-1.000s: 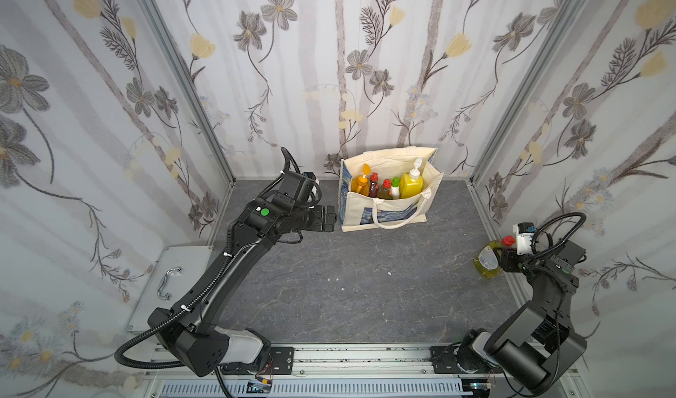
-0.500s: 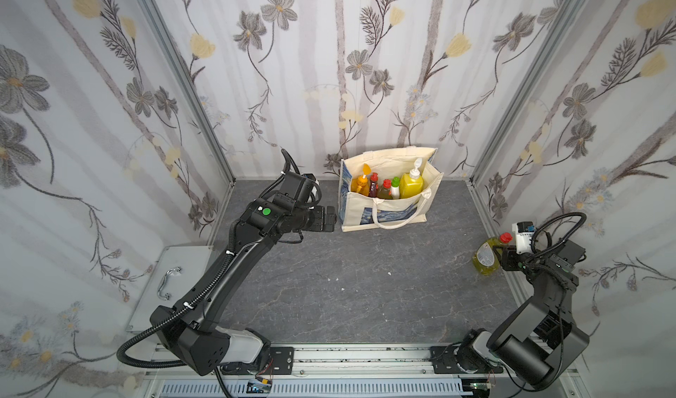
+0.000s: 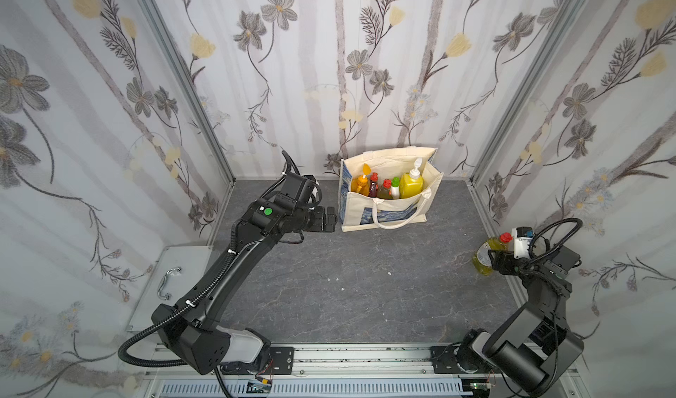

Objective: Pack dish soap into the shopping bag
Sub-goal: Pick up the bottle of dish soap at the center of the board.

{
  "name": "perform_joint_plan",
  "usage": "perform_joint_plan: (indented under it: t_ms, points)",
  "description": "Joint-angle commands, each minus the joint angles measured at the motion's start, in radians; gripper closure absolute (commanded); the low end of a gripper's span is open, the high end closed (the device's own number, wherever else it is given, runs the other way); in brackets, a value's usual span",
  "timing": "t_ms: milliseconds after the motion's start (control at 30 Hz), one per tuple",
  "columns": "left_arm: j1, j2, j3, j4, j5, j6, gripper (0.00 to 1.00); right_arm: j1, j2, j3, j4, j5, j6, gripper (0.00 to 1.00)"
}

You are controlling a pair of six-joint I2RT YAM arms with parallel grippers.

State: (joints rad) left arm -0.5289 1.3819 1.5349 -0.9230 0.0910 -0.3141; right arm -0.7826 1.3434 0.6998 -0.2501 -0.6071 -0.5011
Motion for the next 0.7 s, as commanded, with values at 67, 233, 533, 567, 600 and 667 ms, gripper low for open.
perform_joint_plan:
  t_ms: [67, 233, 533, 567, 600, 667]
  points:
    - [0.002, 0.004, -0.005, 0.022, 0.007, -0.010, 0.00, 0.002, 0.006, -0.024, 0.118, -0.009, 0.030, 0.25]
    - [0.002, 0.017, 0.000, 0.026, 0.015, -0.016, 0.00, 0.006, 0.010, -0.040, 0.187, -0.044, 0.059, 0.23]
    - [0.007, 0.034, 0.002, 0.032, 0.030, -0.029, 0.00, 0.020, 0.044, -0.050, 0.256, -0.090, 0.083, 0.20]
    - [0.006, 0.036, 0.002, 0.031, 0.031, -0.031, 0.00, 0.024, 0.048, -0.052, 0.264, -0.089, 0.083, 0.20]
    - [0.006, 0.037, 0.002, 0.031, 0.030, -0.031, 0.00, 0.029, 0.053, -0.055, 0.272, -0.089, 0.083, 0.21]
    - [0.008, 0.040, -0.001, 0.031, 0.035, -0.033, 0.00, 0.032, 0.061, -0.063, 0.295, -0.085, 0.090, 0.21]
